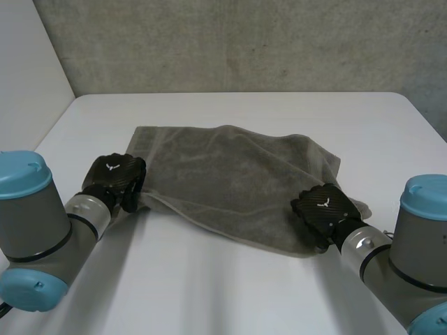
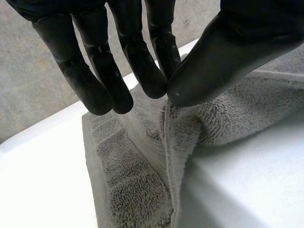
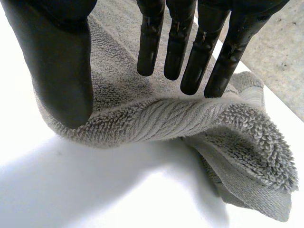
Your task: Fold the towel.
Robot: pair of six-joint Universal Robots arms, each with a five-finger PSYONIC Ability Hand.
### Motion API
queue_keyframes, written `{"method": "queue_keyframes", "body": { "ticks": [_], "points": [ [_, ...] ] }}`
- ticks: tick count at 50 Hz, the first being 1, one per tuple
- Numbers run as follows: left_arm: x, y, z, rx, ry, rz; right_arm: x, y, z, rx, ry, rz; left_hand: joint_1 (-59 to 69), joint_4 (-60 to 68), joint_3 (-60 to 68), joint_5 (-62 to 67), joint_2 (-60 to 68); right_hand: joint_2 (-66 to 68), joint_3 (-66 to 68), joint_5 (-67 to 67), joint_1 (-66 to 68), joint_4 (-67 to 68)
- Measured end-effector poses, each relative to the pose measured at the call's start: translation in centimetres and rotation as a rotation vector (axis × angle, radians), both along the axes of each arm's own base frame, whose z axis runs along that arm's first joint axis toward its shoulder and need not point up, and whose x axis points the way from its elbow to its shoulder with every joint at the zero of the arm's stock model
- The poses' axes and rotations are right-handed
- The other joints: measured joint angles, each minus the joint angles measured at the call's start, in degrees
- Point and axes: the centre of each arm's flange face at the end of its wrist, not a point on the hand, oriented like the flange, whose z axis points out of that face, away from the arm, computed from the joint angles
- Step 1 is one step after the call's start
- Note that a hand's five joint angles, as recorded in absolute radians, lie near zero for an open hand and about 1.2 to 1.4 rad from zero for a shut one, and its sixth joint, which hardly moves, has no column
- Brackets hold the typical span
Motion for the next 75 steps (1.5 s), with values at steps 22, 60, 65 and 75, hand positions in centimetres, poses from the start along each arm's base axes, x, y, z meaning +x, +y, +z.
{"method": "queue_keyframes", "body": {
  "ticks": [22, 60, 65, 75],
  "points": [
    [0.3, 0.3, -0.2, 0.009, -0.005, 0.005, -1.0, -2.2, -0.3, -0.025, 0.034, -0.042, 0.00, 0.00, 0.00, 0.00, 0.00, 40.31, 41.59, 43.61, 41.75, 41.96],
    [1.5, 3.2, 5.2, -0.051, 0.009, -0.005, -5.8, -5.0, 10.6, 0.087, -0.114, -0.004, 0.00, 0.00, 0.02, -0.03, 0.00, 40.31, 42.71, 43.62, 41.75, 42.72],
    [0.4, 0.9, 1.8, 0.047, -0.020, -0.015, -5.3, -8.3, 6.2, 0.170, -0.046, -0.007, 0.00, 0.00, 0.03, 0.00, 0.00, 39.79, 41.54, 42.75, 41.01, 41.85],
    [-0.7, -1.9, -1.0, 0.100, -0.036, -0.011, -5.5, -12.1, 3.8, 0.141, 0.045, -0.111, 0.00, 0.00, 0.03, 0.00, 0.00, -11.17, -10.48, -10.89, -9.86, -10.47]
  ]
}}
